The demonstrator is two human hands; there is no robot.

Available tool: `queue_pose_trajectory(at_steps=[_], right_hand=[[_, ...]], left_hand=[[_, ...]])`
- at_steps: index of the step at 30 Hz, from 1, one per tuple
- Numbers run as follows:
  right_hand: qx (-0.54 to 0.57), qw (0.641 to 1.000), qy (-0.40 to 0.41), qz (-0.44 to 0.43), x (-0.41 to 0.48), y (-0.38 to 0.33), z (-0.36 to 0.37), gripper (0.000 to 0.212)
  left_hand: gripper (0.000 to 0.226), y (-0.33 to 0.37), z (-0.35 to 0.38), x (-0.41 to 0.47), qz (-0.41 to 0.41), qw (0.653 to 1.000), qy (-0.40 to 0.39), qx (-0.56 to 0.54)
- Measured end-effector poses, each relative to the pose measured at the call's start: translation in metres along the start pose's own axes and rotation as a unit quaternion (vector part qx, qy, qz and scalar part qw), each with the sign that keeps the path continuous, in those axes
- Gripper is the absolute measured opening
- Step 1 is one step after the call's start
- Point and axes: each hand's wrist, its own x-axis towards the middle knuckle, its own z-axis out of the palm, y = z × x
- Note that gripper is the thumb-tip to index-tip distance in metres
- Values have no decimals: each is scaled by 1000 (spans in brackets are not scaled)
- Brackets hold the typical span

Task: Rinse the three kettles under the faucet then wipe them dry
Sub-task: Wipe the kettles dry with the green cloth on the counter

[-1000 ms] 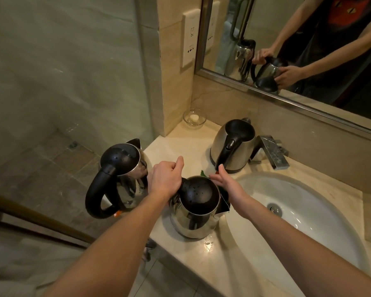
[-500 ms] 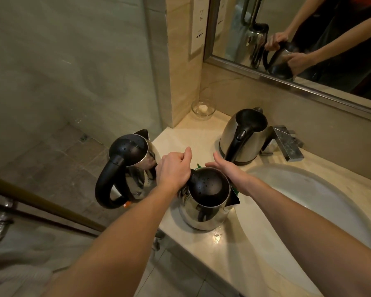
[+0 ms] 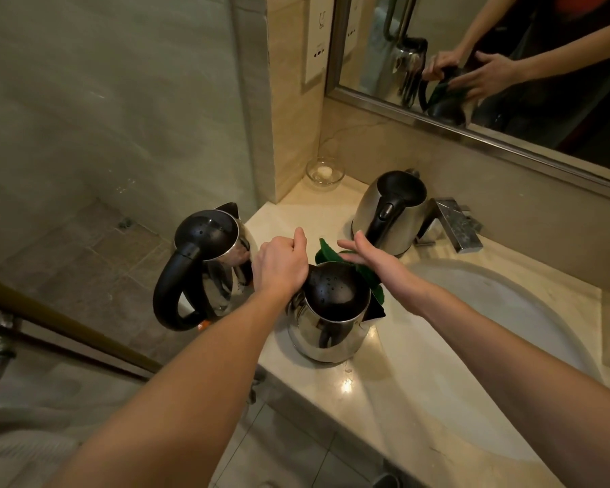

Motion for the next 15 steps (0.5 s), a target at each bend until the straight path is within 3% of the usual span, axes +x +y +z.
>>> queue_pose_trajectory(at_steps=[7,10,15], right_hand=[[-47,997,-5,-67,-26,10,7,90],[-126,988,-9,-90,-39,11,13,85],[-362,920,-18,-147,-67,4,34,78]], left_hand=[[62,5,1,0,-32,999,12,10],[65,2,4,1,-36,999,22,19],[66,0,5,2,-20,999,31,-5]])
